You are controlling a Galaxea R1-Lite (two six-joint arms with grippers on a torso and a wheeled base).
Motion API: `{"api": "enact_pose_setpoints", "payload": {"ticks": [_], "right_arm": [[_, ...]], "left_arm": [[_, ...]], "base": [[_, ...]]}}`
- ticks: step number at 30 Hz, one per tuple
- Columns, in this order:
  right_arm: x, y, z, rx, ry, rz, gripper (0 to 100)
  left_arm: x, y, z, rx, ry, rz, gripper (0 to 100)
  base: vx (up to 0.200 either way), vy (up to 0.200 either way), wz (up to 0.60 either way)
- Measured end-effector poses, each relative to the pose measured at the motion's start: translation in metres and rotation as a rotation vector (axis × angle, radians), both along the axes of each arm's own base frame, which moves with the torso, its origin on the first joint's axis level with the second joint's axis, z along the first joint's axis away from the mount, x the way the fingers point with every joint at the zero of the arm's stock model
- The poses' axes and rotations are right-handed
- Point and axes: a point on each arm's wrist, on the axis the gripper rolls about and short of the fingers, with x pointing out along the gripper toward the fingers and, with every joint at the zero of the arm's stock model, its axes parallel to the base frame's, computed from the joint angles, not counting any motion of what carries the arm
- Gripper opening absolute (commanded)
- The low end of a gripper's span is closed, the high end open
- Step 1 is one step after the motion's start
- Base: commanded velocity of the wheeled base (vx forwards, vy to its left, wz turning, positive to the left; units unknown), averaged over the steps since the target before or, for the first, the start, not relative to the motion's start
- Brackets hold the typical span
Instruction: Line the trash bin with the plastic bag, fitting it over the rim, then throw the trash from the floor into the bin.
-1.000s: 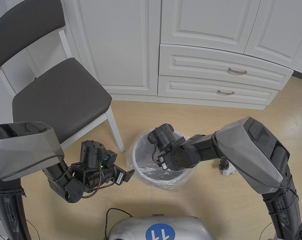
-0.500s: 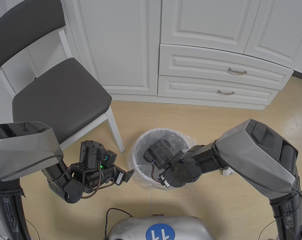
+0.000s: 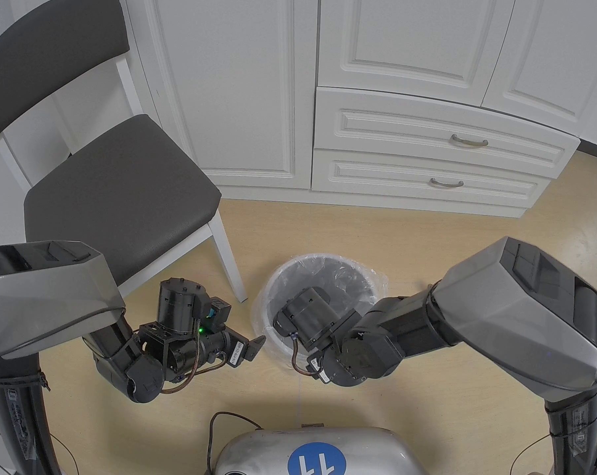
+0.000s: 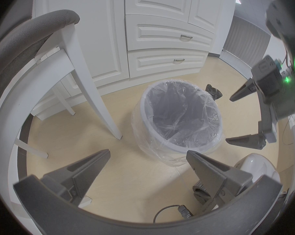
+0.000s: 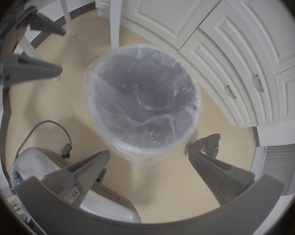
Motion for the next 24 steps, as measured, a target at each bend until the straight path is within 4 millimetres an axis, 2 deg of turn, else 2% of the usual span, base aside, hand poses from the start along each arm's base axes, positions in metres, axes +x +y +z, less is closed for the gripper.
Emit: {"api": "enact_pose_setpoints", "payload": {"ticks": [6,9,13,17,24], "right_arm": [[0.027,0.009,0.024,0.112,-0.094,-0.046,100],[0.046,0.012,0.027,0.154,-0.132,-0.079,100],[0.068,0.016,0.018,0.178,-0.168,-0.12,100],[0.086,0.02,-0.001,0.188,-0.189,-0.154,100],[0.088,0.025,-0.029,0.153,-0.16,-0.155,100]], "left_arm": [[0.0,0.0,0.0,-0.004,-0.008,0.0,100],[-0.001,0.0,0.001,-0.007,-0.017,-0.002,100],[-0.001,0.0,0.001,-0.005,-0.026,-0.005,100],[-0.002,0.0,0.001,-0.001,-0.029,-0.008,100],[-0.002,-0.001,-0.001,0.003,-0.027,-0.008,100]], "base": [[0.0,0.0,0.0],[0.0,0.0,0.0],[0.0,0.0,0.0],[0.0,0.0,0.0],[0.0,0.0,0.0]]}}
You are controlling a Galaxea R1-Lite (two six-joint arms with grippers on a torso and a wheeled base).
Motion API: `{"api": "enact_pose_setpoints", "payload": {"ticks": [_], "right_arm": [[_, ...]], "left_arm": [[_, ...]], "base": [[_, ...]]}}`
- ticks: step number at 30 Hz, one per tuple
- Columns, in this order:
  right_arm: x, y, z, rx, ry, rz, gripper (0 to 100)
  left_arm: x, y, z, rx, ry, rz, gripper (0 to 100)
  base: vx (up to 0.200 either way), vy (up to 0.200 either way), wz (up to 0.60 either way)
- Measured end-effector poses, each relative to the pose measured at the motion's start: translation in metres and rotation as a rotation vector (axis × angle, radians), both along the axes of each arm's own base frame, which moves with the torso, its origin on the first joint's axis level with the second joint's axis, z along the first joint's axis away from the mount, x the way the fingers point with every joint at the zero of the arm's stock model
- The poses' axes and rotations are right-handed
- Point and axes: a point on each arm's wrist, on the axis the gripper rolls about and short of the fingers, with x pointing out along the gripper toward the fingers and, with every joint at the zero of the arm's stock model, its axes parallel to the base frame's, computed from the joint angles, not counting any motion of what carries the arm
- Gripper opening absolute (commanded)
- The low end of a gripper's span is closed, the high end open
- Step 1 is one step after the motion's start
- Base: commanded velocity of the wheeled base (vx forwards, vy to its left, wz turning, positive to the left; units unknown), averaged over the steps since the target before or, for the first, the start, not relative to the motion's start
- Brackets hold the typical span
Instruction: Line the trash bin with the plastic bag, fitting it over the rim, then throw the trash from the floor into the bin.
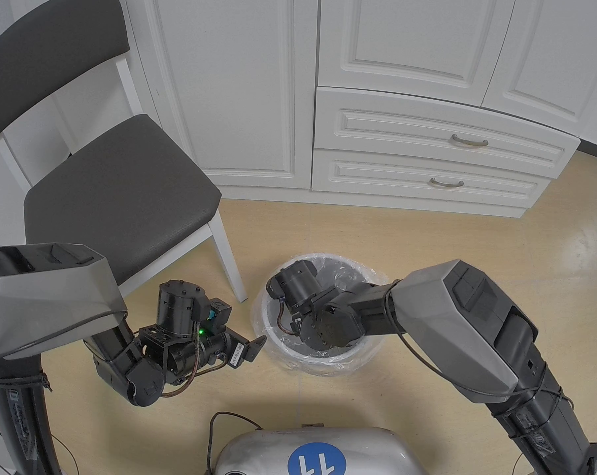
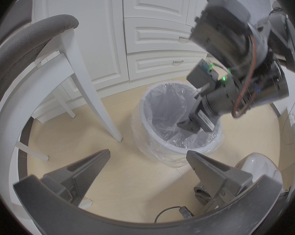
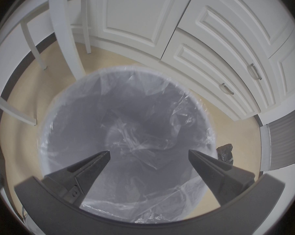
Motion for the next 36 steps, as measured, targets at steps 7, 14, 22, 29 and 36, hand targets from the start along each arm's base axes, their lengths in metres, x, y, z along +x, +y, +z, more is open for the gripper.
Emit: {"api": "enact_pose_setpoints", "payload": {"ticks": [7,14,22,29,36], "right_arm": [[-0.028,0.0,-0.01,-0.069,0.062,0.034,100],[-0.066,0.003,0.006,-0.108,0.092,0.098,100],[-0.092,-0.002,0.017,-0.133,0.118,0.141,100],[-0.096,-0.005,0.014,-0.139,0.131,0.143,100],[-0.084,-0.009,-0.006,-0.15,0.15,0.115,100]], "left_arm": [[0.0,0.0,0.0,0.001,0.0,0.0,100],[0.0,0.0,0.0,0.001,-0.001,0.0,100],[0.0,0.001,0.001,0.0,-0.002,0.001,100],[0.0,0.0,0.001,0.002,-0.003,-0.002,100],[0.0,0.0,0.001,0.005,-0.004,-0.003,100]], "base": [[0.0,0.0,0.0],[0.0,0.0,0.0],[0.0,0.0,0.0],[0.0,0.0,0.0],[0.0,0.0,0.0]]}}
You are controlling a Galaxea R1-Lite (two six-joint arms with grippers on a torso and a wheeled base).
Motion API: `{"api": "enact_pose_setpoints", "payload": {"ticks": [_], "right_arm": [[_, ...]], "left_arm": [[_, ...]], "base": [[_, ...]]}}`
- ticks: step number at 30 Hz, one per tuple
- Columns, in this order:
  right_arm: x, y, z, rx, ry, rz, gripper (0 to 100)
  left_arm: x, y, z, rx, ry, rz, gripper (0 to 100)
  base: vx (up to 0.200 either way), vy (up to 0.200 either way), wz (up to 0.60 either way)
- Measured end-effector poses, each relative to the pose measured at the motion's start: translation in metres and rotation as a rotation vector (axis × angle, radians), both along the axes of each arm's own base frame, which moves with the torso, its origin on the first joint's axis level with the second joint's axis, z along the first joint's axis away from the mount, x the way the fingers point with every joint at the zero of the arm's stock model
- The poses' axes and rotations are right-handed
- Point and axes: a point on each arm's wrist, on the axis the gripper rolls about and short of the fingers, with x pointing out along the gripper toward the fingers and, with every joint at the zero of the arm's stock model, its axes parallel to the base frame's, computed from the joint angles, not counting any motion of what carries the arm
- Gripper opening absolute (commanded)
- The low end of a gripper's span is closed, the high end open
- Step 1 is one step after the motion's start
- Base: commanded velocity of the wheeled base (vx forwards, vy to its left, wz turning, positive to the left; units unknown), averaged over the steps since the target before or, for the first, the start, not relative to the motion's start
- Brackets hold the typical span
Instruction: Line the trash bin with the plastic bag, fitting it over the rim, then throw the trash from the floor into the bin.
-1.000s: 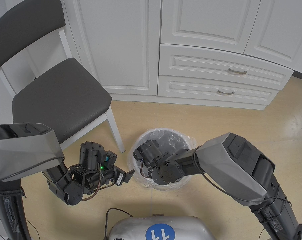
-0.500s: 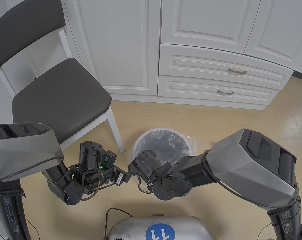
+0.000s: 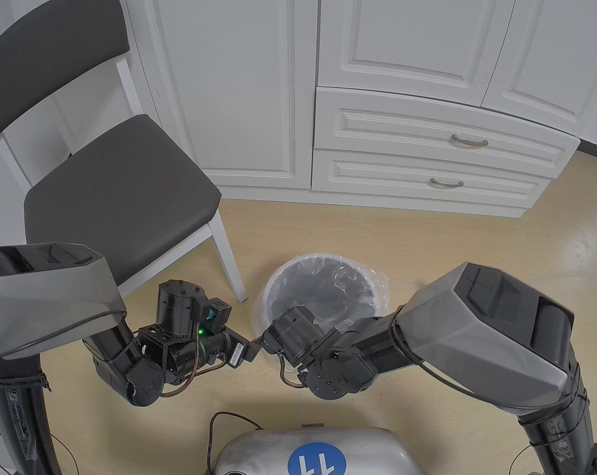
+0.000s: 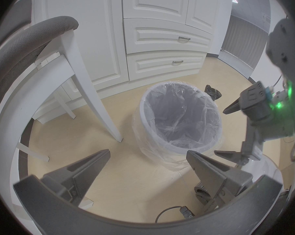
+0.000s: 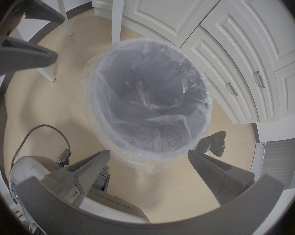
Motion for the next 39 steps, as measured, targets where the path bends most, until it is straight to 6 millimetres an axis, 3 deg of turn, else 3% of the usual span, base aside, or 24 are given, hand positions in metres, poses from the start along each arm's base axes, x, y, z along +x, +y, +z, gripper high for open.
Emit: {"api": "enact_pose_setpoints", "payload": {"ticks": [12,23,34,39], "right_arm": [[0.031,0.001,-0.029,0.019,-0.025,-0.053,100],[0.038,0.002,-0.044,0.037,-0.045,-0.063,100],[0.003,-0.003,-0.017,0.013,-0.022,-0.016,100],[-0.02,-0.017,0.011,0.029,-0.024,-0.012,100]], "left_arm": [[0.002,0.0,0.0,-0.002,-0.003,0.002,100],[0.002,0.0,0.0,-0.006,-0.012,0.004,100],[0.002,0.002,0.001,-0.006,-0.013,0.007,100],[0.0,0.002,0.001,-0.005,-0.024,0.004,100]], "base": [[0.0,0.0,0.0],[0.0,0.0,0.0],[0.0,0.0,0.0],[0.0,0.0,0.0]]}}
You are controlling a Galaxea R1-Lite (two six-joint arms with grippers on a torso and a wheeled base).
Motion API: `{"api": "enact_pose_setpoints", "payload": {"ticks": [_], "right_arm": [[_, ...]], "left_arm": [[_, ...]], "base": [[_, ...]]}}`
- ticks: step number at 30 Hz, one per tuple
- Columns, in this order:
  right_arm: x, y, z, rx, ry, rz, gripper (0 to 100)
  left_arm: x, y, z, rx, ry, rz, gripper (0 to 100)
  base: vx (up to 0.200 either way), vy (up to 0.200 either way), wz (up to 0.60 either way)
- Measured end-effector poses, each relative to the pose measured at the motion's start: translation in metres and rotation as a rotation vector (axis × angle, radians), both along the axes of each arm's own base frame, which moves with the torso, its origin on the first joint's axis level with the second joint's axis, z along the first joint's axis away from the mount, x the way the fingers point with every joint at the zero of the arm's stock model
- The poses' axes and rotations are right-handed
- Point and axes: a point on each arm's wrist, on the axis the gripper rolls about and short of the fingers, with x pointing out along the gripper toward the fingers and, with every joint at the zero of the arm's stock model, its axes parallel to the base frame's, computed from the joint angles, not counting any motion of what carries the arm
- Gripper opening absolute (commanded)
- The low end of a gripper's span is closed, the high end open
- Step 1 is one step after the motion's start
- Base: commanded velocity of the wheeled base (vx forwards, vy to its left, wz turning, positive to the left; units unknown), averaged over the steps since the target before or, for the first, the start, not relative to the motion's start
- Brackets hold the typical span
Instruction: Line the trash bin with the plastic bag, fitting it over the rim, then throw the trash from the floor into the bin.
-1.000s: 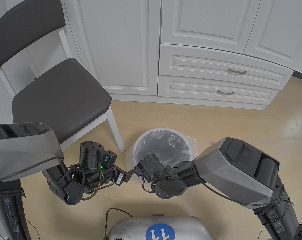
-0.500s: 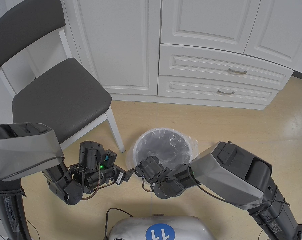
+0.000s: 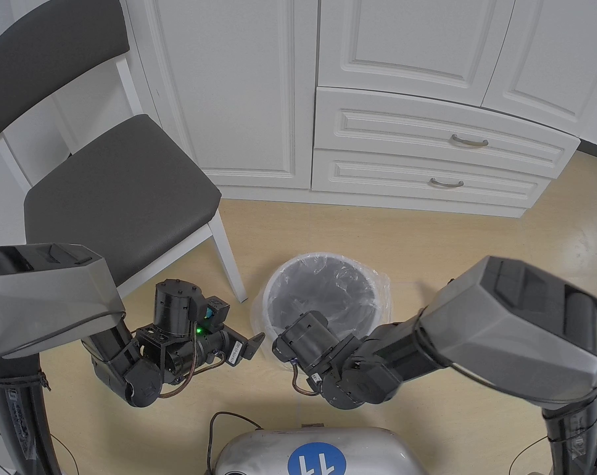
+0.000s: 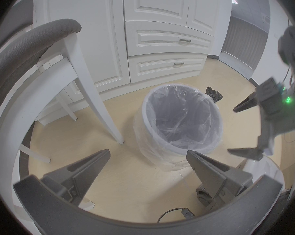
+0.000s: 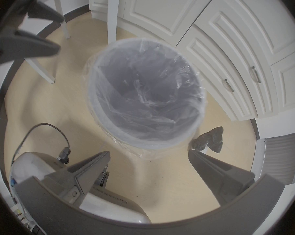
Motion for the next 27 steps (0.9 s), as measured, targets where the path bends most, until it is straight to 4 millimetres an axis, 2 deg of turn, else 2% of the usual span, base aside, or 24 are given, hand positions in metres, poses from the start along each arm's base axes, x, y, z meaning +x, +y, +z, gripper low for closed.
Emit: {"api": "enact_pose_setpoints", "payload": {"ticks": [8,13,20,27], "right_arm": [[-0.033,-0.023,0.033,0.075,-0.025,-0.009,100],[-0.043,-0.032,0.049,0.223,-0.128,-0.005,100],[-0.056,-0.053,0.057,0.433,-0.269,-0.001,100],[-0.065,-0.074,0.055,0.55,-0.334,0.03,100]], "left_arm": [[-0.003,0.0,-0.001,0.018,-0.012,-0.013,100],[-0.004,0.0,0.002,0.014,-0.03,-0.016,100],[-0.014,-0.001,0.014,0.005,-0.061,-0.037,100],[-0.023,-0.002,0.023,-0.001,-0.087,-0.054,100]], "base": [[0.0,0.0,0.0],[0.0,0.0,0.0],[0.0,0.0,0.0],[0.0,0.0,0.0]]}}
